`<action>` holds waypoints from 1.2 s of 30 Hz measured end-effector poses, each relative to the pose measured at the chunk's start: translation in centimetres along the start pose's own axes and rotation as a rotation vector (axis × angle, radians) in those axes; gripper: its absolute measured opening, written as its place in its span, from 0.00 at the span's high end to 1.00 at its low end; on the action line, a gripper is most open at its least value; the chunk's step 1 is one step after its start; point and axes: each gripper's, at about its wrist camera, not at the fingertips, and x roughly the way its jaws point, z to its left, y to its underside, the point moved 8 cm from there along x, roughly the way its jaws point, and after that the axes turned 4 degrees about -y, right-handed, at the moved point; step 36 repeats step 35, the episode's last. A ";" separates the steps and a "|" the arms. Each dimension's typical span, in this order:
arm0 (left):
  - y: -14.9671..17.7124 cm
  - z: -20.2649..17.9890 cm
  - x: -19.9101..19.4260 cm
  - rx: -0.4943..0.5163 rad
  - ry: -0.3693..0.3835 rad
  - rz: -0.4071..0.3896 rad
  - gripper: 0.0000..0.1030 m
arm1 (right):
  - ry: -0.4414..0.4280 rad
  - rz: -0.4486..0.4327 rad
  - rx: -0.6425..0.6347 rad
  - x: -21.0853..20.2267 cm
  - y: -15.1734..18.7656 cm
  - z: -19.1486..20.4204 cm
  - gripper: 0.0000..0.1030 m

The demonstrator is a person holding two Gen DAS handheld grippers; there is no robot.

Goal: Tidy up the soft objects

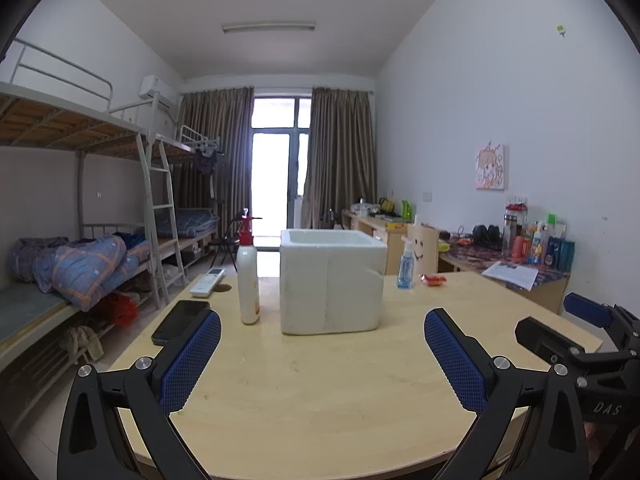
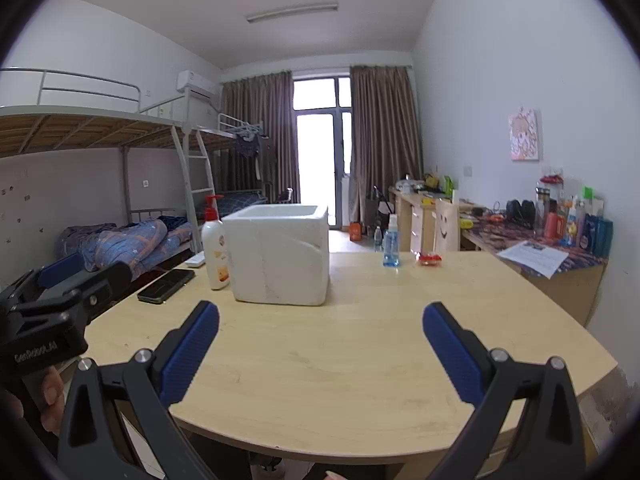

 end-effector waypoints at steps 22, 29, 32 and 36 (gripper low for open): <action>0.7 -0.2 0.6 0.012 0.007 0.021 0.01 | 0.018 0.020 0.005 0.5 0.6 -0.5 0.00; 0.5 -0.3 0.6 0.015 0.006 0.018 0.01 | 0.019 0.023 0.007 0.5 0.5 -0.6 0.00; 0.4 -0.3 0.5 0.014 0.005 0.015 0.01 | 0.021 0.020 0.005 0.4 0.5 -0.6 0.00; 0.4 -0.5 0.6 0.024 0.010 0.021 0.01 | 0.020 0.019 0.006 0.3 0.5 -0.7 0.00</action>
